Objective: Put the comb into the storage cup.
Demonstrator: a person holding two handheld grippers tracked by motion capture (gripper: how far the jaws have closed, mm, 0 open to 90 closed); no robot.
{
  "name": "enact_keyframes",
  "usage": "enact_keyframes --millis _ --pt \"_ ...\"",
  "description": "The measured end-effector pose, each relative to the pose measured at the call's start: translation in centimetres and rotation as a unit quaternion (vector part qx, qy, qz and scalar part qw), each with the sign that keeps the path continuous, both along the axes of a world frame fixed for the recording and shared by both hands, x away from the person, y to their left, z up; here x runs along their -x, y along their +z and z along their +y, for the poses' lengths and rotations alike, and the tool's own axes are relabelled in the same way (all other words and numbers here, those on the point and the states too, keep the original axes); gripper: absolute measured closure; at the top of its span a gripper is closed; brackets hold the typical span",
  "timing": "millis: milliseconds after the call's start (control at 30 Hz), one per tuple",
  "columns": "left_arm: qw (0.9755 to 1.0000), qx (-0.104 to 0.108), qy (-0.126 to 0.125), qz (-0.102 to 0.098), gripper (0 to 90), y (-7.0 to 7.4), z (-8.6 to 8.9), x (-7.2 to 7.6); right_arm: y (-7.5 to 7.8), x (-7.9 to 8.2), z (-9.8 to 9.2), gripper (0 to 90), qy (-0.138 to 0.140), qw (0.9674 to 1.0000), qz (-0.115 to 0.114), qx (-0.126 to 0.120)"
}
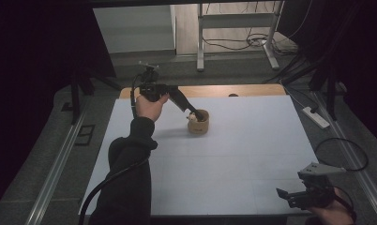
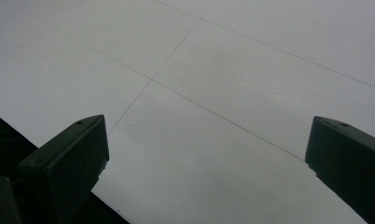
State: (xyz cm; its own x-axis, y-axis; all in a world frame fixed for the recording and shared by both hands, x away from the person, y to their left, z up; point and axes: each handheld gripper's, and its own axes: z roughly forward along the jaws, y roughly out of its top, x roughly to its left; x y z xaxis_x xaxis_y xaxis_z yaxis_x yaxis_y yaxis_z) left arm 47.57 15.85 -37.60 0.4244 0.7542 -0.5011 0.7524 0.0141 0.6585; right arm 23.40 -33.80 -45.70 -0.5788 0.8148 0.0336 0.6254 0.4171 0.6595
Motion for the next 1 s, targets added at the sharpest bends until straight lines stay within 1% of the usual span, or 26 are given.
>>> enact_keyframes --millis 367,900,1000 --pt "1.0000 0.003 0.004 0.004 83.8 -0.6 -0.3 -0.3 0.0 0.0 0.0 0.0 0.001 1.0000 0.001 0.000" --pt "1.0000 0.002 0.002 0.009 83.8 -1.2 -0.6 -0.7 0.0 0.0 0.0 0.0 0.003 1.0000 0.001 0.001" --pt "0.9999 0.006 0.001 0.010 83.8 -1.4 -0.7 -0.8 0.0 0.0 0.0 0.0 0.003 1.0000 0.001 0.001"
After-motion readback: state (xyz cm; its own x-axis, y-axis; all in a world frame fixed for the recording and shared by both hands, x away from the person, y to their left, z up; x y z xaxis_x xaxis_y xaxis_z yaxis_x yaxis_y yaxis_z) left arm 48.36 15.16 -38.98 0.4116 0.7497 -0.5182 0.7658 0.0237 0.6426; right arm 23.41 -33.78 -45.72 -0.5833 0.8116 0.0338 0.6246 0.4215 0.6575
